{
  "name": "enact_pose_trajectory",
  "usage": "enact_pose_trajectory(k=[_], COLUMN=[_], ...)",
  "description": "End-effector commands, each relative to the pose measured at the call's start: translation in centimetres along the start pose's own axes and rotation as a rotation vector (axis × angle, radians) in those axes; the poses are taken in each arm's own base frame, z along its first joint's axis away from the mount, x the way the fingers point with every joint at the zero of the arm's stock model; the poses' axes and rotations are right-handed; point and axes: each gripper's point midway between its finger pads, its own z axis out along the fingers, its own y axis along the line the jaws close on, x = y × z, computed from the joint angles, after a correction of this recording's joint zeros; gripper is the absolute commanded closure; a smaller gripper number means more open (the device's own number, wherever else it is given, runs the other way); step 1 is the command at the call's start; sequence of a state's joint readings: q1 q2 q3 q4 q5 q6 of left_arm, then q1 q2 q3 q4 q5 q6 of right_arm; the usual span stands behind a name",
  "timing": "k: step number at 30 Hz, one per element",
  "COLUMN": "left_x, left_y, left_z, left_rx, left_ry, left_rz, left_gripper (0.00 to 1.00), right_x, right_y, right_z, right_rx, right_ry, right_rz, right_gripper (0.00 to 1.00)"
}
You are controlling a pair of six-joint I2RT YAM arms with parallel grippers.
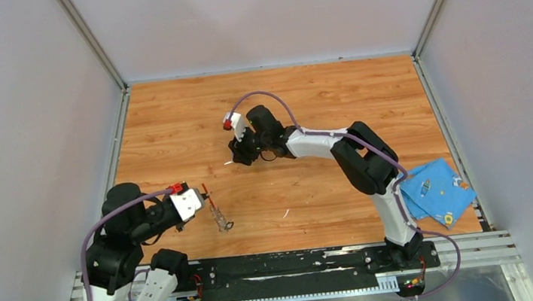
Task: Put the keys on the keyring
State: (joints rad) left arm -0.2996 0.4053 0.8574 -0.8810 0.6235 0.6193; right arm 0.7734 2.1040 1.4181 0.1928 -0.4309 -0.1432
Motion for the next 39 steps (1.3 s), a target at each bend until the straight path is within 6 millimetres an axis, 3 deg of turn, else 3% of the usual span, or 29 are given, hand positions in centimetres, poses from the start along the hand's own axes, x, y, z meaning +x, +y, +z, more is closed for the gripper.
enact_pose_trajectory(k=[1,12,16,20,22,30,39], left_x=[-0.7,-0.9,-1.1,-1.4,-1.5,-1.7,-2.0], left_y=[-0.1,0.1,-0.1,-0.3,-0.4,-0.9,-1.1], left_z=[-0.7,-1.0,-1.0,-1.0,-1.0,-0.9,-0.9], left_rx=[-0.016,-0.032,-0.023,-0.012,-0.009,0.023,0.039], left_ry=[-0.020,-0.025,-0.036,-0.046,-0.050,-0.069,-0.081], left_rz=[0.026,0.033,0.033,0.030,0.029,0.029,0.036], left_gripper=[1.00,1.00,1.00,1.00,1.00,1.00,1.00], right_x=[0.4,3.1,2.9,2.3,1.8,0.1,3.3], right_y=[1.4,1.7,1.2,0.8,0.8,2.6,5.9], right_z=[1.6,3.0,2.7,2.1,1.7,-1.9,-7.7], right_rx=[-0.048,-0.031,0.003,0.035,0.042,0.030,0.029], right_ry=[0.024,0.137,0.141,0.128,0.117,0.045,0.008], right_rz=[-0.114,-0.149,-0.153,-0.158,-0.159,-0.126,0.003], right_gripper=[0.52,0.65,0.76,0.97,1.00,1.00,1.00])
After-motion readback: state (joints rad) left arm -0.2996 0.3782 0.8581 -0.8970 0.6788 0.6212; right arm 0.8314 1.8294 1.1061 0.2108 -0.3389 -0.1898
